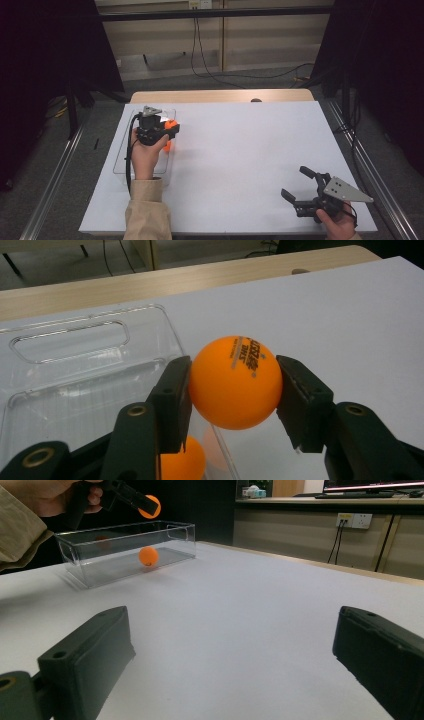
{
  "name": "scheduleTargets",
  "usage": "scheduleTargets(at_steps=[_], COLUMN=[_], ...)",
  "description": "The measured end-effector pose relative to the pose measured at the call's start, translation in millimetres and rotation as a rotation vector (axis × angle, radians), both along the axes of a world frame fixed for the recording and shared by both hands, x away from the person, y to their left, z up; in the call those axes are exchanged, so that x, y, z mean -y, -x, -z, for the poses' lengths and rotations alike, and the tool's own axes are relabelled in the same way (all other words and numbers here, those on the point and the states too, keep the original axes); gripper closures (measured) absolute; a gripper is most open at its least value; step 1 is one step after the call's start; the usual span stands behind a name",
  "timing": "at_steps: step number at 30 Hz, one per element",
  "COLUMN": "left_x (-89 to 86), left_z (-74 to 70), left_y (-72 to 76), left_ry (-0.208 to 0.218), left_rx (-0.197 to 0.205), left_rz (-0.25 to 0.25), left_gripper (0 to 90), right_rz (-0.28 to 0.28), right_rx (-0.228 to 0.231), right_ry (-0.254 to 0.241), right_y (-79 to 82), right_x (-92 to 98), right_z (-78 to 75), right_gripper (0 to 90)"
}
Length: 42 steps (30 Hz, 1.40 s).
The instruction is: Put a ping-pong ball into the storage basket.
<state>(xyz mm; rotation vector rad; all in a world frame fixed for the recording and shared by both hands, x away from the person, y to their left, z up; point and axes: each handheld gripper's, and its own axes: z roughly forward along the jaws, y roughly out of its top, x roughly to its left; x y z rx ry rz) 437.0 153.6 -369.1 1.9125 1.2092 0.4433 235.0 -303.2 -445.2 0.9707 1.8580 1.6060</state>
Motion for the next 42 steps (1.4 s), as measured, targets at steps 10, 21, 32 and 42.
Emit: scheduleTargets(at_steps=[10, 21, 32, 42], left_x=[-5.5, -12.6, -17.5, -21.8], left_z=[2.0, 5.0, 4.7, 7.2], left_y=[0.1, -0.2, 0.7, 0.8], left_ry=[-0.002, -0.018, -0.031, -0.038], left_rx=[0.006, 0.006, 0.014, 0.014], left_rz=[-0.02, -0.044, -0.059, -0.071], left_gripper=[51.0, 51.0, 51.0, 51.0], right_rz=[-0.002, 0.0, -0.002, -0.004], right_rx=[0.001, 0.003, 0.004, 0.008], right_ry=[0.0, -0.001, -0.001, 0.002], right_y=[-0.5, -0.7, -0.9, -1.4], right_x=[-0.6, -0.8, -1.2, -1.6], right_z=[-0.1, -0.2, -0.2, -0.4], right_gripper=[2.0, 2.0, 2.0, 2.0])
